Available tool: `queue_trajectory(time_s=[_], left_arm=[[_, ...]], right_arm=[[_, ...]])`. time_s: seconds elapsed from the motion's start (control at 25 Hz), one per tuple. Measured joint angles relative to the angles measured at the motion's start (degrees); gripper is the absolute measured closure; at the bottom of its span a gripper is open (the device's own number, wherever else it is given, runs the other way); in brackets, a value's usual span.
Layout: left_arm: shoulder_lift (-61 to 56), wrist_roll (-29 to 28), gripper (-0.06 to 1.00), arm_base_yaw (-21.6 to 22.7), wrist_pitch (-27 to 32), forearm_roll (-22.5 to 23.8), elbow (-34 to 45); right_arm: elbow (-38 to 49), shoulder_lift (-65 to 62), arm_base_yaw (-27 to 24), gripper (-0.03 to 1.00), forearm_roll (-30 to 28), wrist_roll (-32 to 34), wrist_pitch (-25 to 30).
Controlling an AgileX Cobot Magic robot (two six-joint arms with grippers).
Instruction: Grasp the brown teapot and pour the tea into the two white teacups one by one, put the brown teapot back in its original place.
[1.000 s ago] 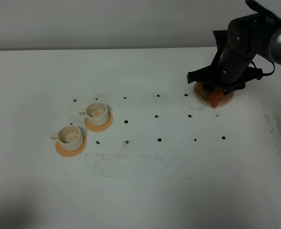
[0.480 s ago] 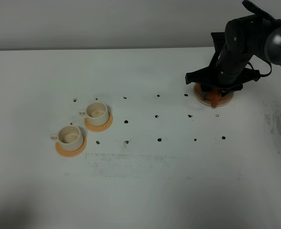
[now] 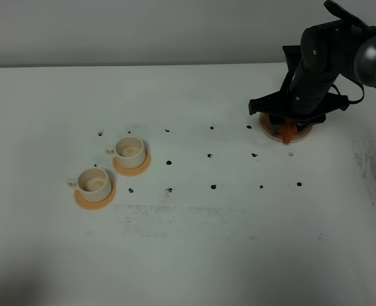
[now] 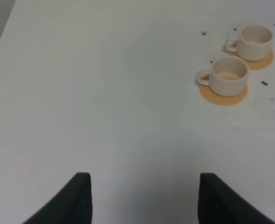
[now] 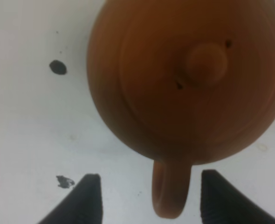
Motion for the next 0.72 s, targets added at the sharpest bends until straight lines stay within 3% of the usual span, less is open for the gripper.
queue_trajectory(time_s=[0.72], left_arm=[[0.0, 0.0, 0.44, 0.0, 0.0, 0.0, 0.0]], right_arm=[[0.0, 1.3, -1.3, 0.51, 0.0, 0.7, -0.2]])
